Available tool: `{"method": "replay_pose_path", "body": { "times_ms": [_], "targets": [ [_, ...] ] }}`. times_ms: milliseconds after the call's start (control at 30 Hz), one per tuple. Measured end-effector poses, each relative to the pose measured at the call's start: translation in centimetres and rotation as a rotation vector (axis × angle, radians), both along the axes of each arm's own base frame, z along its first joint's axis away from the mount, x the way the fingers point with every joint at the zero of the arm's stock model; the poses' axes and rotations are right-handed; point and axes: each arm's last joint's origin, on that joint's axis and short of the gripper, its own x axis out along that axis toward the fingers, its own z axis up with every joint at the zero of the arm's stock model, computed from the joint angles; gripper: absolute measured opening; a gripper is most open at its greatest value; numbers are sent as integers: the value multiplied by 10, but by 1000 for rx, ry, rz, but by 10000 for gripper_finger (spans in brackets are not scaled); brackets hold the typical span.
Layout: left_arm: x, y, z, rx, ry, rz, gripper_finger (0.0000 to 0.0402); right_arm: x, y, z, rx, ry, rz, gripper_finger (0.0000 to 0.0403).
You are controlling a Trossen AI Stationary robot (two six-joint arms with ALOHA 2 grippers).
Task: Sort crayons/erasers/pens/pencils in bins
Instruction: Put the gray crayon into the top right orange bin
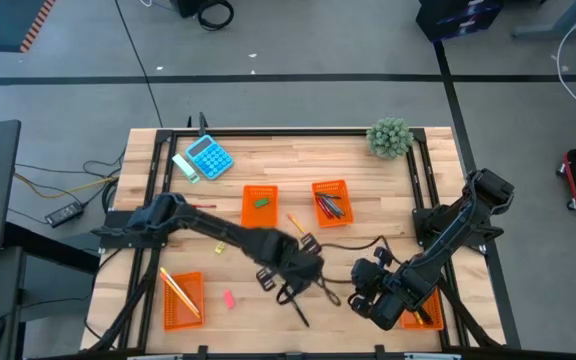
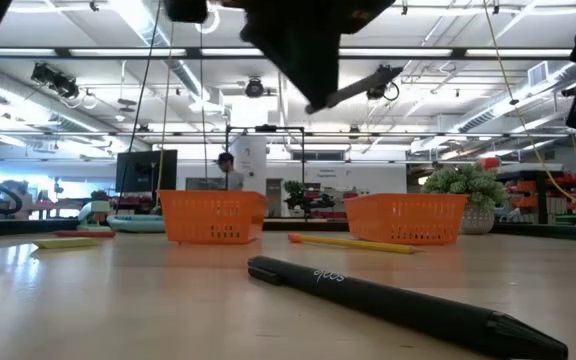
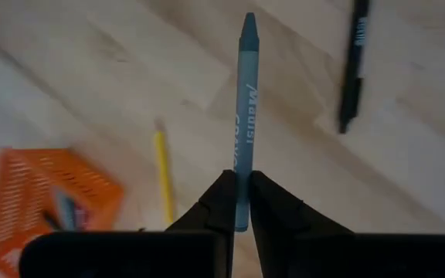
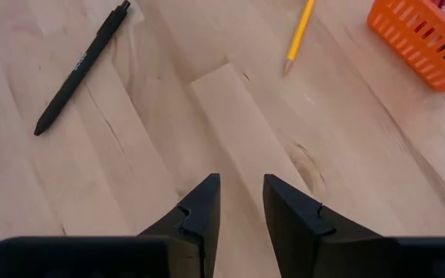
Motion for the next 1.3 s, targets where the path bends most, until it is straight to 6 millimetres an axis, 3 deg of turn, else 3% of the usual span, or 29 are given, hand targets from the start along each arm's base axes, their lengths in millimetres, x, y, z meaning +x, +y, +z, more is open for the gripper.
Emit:
{"method": "replay_pose_path", "body": {
  "times_ms": [233, 467, 667, 933, 1300],
  "targets": [
    [19, 66, 23, 80, -66, 65, 34, 0, 0, -1, 36, 30, -5, 106],
    [35, 141, 39, 49, -194, 199, 42, 2, -2, -1, 54, 49, -11, 106],
    [39, 189, 25, 3, -218, 309, 33, 4, -4, -1, 77, 34, -68, 106],
    [51, 201, -2, 25, -366, 288, 49, 4, -3, -1, 111, 15, -129, 106],
    [46, 192, -44, 122, -294, 99, 48, 4, -3, -1, 129, 7, -160, 106]
  ]
}}
